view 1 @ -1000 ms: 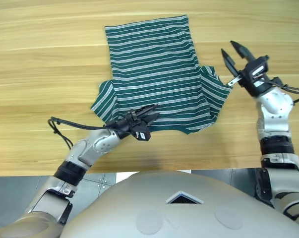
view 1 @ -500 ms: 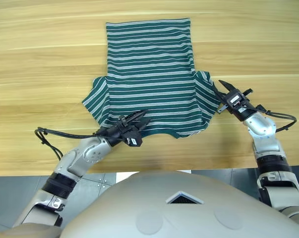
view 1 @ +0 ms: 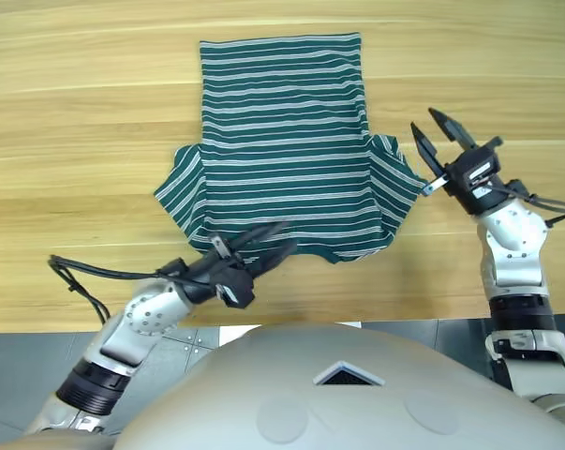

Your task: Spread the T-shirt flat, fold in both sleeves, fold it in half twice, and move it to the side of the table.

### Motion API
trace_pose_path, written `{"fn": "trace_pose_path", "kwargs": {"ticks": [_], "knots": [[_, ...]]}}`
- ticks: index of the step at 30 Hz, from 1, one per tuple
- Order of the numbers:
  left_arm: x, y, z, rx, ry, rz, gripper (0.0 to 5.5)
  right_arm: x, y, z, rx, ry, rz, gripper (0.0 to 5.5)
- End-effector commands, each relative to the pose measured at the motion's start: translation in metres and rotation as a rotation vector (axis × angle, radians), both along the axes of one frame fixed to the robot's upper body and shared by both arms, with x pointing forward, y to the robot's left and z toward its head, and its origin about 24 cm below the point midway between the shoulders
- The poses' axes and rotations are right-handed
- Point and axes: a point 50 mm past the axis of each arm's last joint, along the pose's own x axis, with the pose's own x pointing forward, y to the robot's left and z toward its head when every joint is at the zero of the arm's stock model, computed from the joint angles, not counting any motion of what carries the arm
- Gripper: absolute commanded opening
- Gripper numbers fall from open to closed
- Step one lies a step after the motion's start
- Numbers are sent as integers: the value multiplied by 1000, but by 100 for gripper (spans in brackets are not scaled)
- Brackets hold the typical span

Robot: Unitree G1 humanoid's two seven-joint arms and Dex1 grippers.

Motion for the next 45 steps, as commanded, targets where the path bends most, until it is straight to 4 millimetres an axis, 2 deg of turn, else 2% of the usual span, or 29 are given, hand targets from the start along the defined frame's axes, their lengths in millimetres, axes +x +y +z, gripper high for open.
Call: {"fn": "trace_pose_path", "kwargs": {"ticks": [1, 4, 8, 19, 24, 28, 32, 35, 39, 43, 45], "knots": [[65, 94, 34, -88, -213, 675, 163, -45, 76, -32, -211, 71, 294, 128], [74, 114, 45, -154, -301, 837, 163, -74, 97, -53, -318, 123, 379, 128], [74, 126, 42, -7, -337, 905, 163, -87, 97, -53, -396, 110, 409, 128], [55, 138, 23, 344, -258, 872, 163, -78, 95, -53, -473, 111, 430, 128], [50, 141, 6, 466, -195, 869, 163, -75, 104, -61, -476, 122, 459, 128], [48, 140, 3, 490, -170, 856, 163, -82, 97, -70, -509, 167, 479, 128], [49, 138, 2, 510, -172, 834, 163, -94, 95, -70, -500, 190, 525, 128], [46, 139, 1, 563, -165, 793, 163, -89, 95, -68, -488, 170, 499, 128], [40, 146, -2, 702, -148, 733, 163, -75, 100, -54, -381, 96, 421, 128], [26, 148, -7, 899, -78, 558, 163, -48, 104, 3, -36, -104, 264, 128], [18, 136, -13, 931, -34, 400, 163, -40, 100, 22, 94, -135, 210, 128]]}}
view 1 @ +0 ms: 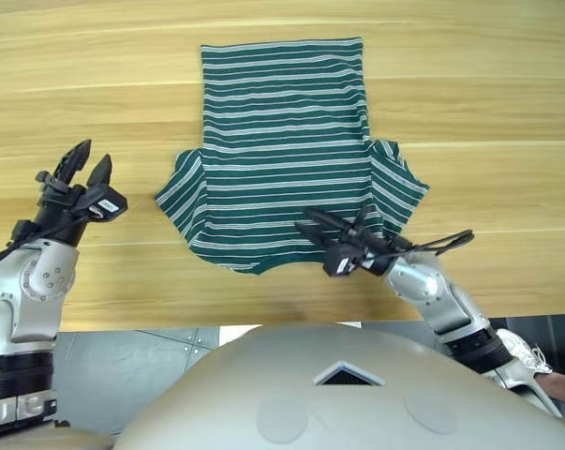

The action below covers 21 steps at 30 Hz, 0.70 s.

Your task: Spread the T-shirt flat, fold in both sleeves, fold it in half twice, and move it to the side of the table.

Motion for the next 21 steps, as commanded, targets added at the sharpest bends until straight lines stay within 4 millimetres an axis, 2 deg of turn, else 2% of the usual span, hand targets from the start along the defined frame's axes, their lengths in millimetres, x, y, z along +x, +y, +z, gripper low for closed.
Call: {"fn": "trace_pose_path", "kwargs": {"ticks": [1, 4, 8, 17, 21], "knots": [[-16, -22, -11, 56, 231, -237, 163, 19, -9, 42, 247, -60, -95, 128], [-23, -34, -16, 65, 346, -330, 163, 25, -17, 46, 236, -63, -121, 128], [-22, -34, -27, 88, 411, -332, 163, 25, -26, 42, 190, -61, -157, 128], [-15, -35, -35, 136, 419, -312, 163, 25, -34, 41, 158, -60, -175, 128], [-9, -27, -36, 170, 393, -256, 163, 24, -36, 41, 150, -55, -174, 128]]}}
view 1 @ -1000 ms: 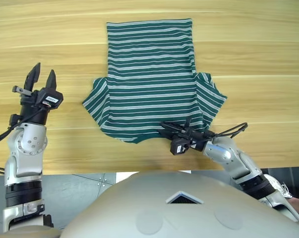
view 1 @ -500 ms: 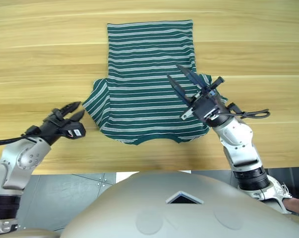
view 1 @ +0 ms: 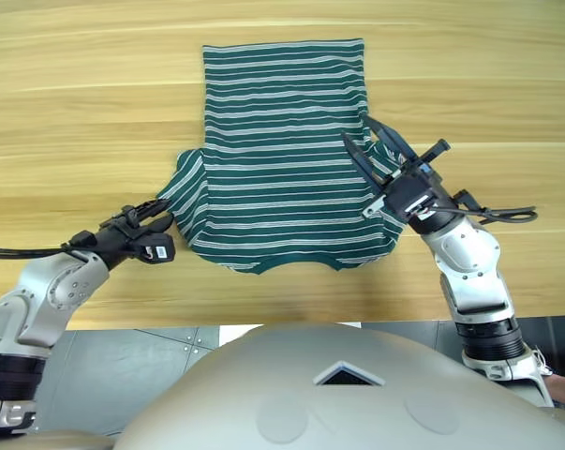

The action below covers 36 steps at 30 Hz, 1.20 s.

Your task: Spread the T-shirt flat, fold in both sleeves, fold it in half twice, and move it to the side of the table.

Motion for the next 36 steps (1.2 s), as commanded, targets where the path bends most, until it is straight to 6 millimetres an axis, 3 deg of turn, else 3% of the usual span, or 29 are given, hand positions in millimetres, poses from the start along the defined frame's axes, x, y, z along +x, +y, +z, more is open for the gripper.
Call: {"fn": "trace_pose_path", "kwargs": {"ticks": [1, 16, 23, 28, 31, 34, 36], "knots": [[0, 12, -8, 66, 18, 54, 163, 0, -5, -1, -30, 10, -6, 128], [6, 3, -23, 29, 30, 23, 163, 0, -6, -2, -31, 12, -10, 128], [7, 9, -22, 44, 12, 62, 49, -1, -7, -2, -30, 14, -10, 130], [8, 9, -22, 46, 9, 63, 4, -2, -8, -3, -29, 21, -12, 130], [12, 7, -16, 34, -43, 52, 4, -3, -9, -4, -29, 23, -14, 130], [35, -7, 10, -80, -289, 63, 4, -3, -10, -5, -30, 26, -18, 130], [38, -18, 15, -138, -334, 43, 4, -3, -10, -6, -32, 27, -18, 130]]}}
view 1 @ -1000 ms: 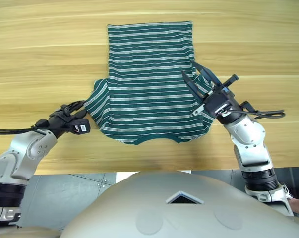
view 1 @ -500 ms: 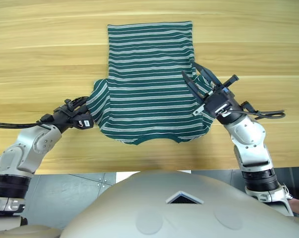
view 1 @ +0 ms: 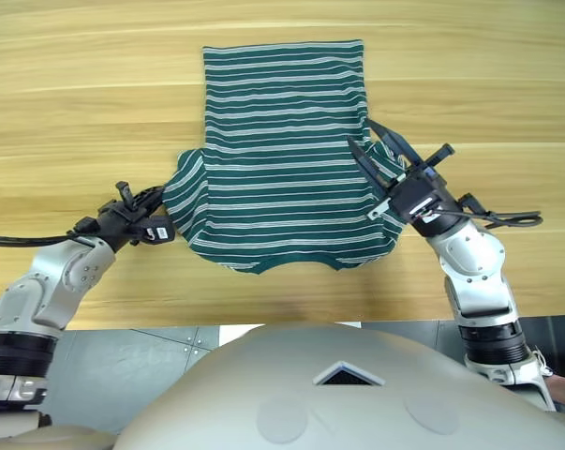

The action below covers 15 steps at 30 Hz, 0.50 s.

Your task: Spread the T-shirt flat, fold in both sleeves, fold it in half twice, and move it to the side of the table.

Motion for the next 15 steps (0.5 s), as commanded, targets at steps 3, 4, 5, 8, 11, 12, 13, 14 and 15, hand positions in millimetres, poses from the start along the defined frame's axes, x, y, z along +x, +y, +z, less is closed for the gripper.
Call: {"fn": "trace_pose_path", "kwargs": {"ticks": [3, 4, 5, 8, 11, 12, 13, 14, 15], "knots": [[12, -23, 16, -120, -150, -43, 4, -1, -3, -3, -17, 6, 3, 130], [13, -24, 18, -127, -165, -44, 4, -1, -3, -4, -18, 7, 3, 130], [15, -25, 19, -133, -182, -43, 4, -1, -3, -4, -19, 8, 2, 130], [17, -30, 20, -146, -195, -62, 4, -1, -3, -5, -21, 9, 4, 130], [11, -46, 13, -187, -153, -149, 4, -1, -4, -6, -26, 10, 6, 130], [9, -55, 10, -206, -137, -186, 4, -1, -4, -6, -28, 10, 5, 130], [9, -62, 7, -227, -126, -214, 4, -1, -4, -6, -30, 11, 6, 130], [10, -68, 4, -241, -114, -236, 4, 0, -4, -7, -32, 11, 7, 130], [9, -73, 0, -250, -92, -254, 4, -1, -4, -7, -32, 10, 9, 130]]}}
